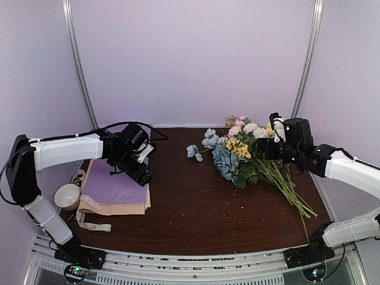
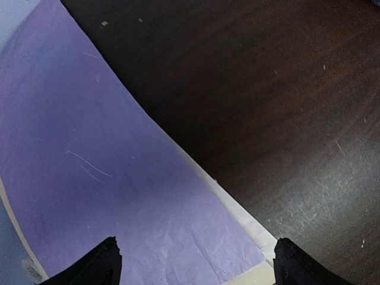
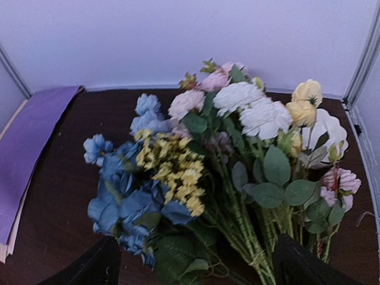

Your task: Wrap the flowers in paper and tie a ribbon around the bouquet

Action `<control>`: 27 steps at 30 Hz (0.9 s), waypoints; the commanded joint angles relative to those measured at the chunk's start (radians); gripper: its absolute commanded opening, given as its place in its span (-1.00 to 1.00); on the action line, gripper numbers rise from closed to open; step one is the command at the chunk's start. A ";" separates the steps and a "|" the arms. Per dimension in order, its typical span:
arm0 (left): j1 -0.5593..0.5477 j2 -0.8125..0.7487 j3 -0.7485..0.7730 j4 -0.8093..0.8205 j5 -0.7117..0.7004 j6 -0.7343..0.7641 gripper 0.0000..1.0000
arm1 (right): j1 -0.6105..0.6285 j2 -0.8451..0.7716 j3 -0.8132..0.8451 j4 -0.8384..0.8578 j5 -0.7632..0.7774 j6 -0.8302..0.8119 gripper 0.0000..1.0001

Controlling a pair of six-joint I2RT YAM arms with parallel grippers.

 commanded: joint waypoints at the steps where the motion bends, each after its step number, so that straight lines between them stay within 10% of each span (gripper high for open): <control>1: -0.028 0.031 0.014 -0.166 0.122 -0.010 0.83 | 0.178 -0.034 0.029 -0.271 0.094 -0.002 0.80; 17: -0.051 0.303 0.064 -0.242 0.047 0.008 0.67 | 0.483 0.034 -0.044 -0.302 0.138 0.060 0.81; 27: -0.051 0.310 0.069 -0.235 0.010 0.035 -0.07 | 0.487 0.100 0.019 -0.332 0.148 0.013 0.82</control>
